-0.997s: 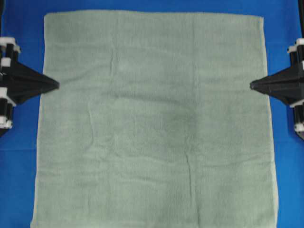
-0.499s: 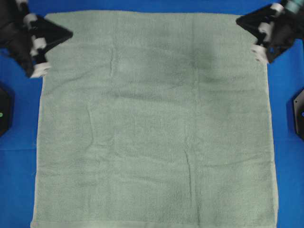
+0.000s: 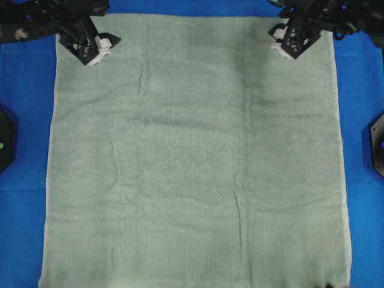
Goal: Fold a bath towel.
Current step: 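Move both grippers to the towel's far corners and grasp them, then lift the far corners and fold them toward the near edge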
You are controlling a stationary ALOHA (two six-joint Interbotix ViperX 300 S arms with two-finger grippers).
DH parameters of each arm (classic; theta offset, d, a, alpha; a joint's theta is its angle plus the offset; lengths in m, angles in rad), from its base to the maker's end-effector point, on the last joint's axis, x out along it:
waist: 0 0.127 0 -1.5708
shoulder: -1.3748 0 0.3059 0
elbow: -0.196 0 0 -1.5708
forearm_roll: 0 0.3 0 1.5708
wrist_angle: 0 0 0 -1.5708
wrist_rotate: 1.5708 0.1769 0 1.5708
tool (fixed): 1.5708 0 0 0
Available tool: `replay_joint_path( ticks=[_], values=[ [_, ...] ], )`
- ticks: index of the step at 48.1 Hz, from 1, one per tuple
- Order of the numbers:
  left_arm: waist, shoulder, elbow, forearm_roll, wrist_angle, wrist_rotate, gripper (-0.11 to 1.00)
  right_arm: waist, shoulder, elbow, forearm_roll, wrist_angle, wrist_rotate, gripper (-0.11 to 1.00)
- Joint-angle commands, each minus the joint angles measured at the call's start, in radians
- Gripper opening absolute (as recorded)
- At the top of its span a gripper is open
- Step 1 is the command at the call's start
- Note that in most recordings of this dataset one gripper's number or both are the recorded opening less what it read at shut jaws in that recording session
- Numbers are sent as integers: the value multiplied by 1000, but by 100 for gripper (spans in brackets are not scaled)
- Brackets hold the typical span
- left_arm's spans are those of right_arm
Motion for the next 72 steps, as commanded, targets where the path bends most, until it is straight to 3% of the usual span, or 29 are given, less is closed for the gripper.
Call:
replay_joint_path(
  ticks=[1,11,22,25,32,37,53,62,67,72],
  values=[
    [23,51,-29,3,-34,-2,85,-20,25,-31,-9,-31,2,61],
    [75,133,-51,3,-49,0,84,-78,78,-23,-17,-83,0,61],
    [78,176,-52,3,-40,0,79,-103,94,-8,-25,-101,-3,56],
    [78,187,-52,3,-34,0,69,-100,92,-6,-26,-97,-3,46],
    [78,195,-49,3,-6,0,27,-95,87,3,-25,-87,-3,6],
    [83,187,-54,3,28,0,6,-89,75,11,-26,-77,-3,3],
    [94,-92,-121,3,258,-2,6,-64,-152,20,-25,57,11,3],
    [84,-181,-91,-3,285,-8,6,-40,-282,37,-17,130,15,3],
    [55,-206,-57,-6,304,-28,6,2,-290,51,-2,144,25,3],
    [-5,-249,-6,-11,339,-60,6,91,-307,69,29,202,44,3]
  ],
)
